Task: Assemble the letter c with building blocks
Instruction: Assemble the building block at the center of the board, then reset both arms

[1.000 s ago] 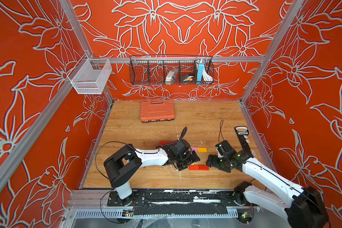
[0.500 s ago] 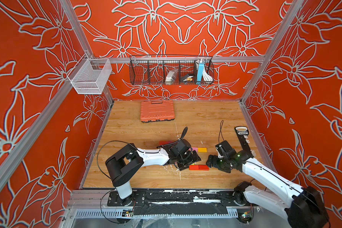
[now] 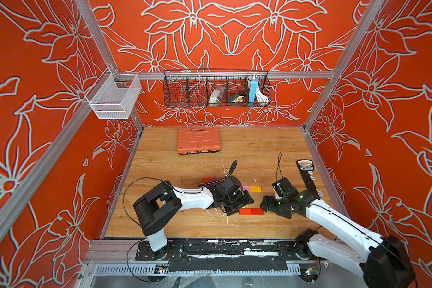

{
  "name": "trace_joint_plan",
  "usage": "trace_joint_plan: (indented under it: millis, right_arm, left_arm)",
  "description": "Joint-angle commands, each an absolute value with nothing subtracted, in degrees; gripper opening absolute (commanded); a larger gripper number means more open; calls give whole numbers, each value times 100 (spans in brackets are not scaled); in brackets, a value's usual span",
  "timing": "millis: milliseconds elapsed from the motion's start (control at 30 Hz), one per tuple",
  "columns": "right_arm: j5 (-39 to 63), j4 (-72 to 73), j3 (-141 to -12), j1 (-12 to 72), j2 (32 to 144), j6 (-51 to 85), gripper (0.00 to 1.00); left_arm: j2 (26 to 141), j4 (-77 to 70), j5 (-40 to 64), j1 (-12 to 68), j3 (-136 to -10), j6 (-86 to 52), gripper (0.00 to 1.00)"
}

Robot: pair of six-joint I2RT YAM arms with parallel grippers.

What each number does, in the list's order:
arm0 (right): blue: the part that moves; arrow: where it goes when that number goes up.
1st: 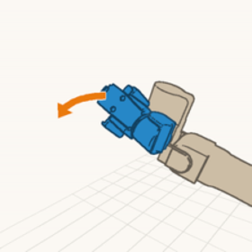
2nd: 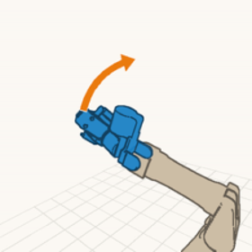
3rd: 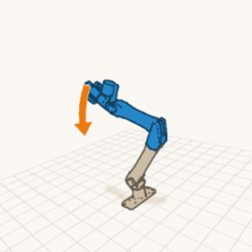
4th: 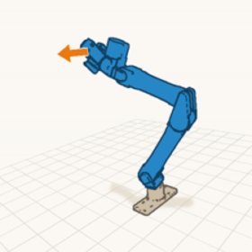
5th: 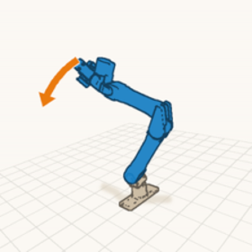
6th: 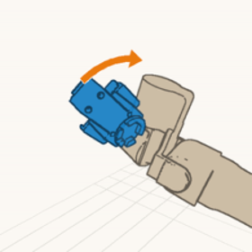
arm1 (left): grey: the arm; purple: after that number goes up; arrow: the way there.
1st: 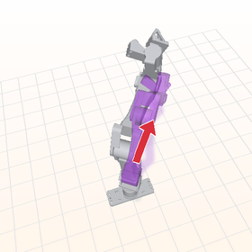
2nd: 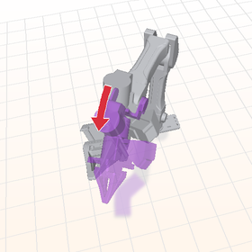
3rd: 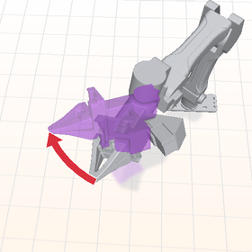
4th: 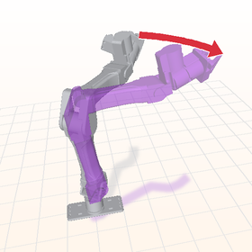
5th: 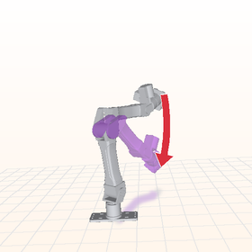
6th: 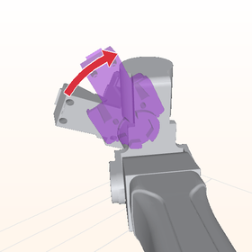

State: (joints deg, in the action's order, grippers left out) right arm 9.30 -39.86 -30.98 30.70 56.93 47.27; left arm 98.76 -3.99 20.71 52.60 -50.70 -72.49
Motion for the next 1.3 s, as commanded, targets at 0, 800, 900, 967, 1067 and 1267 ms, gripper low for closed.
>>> trace_joint_plan:
  millis: [0,800,900,967,1067,1267]
  right_arm:
    - [971,-3994,-3011,3035,5665,4772,90]
    - [797,-4366,-3519,3039,5360,4792,92]
    - [567,-4552,-3819,3039,5317,4755,94]
    - [331,-4682,-4071,3030,5317,4686,95]
    - [-112,-4851,-4520,2975,5419,4561,97]
    - [-1224,-4962,-5545,2626,5863,4175,98]
  left_arm:
    - [9993,-422,2083,5309,-5201,-7304,98]
    - [8940,984,1586,5057,-5582,-6314,99]
    - [8279,1697,1350,4678,-5725,-5824,99]
    - [7787,2091,1207,4308,-5756,-5493,99]
    - [7001,2500,925,3603,-5705,-4932,99]
    - [5630,2576,-561,2232,-5421,-3461,99]
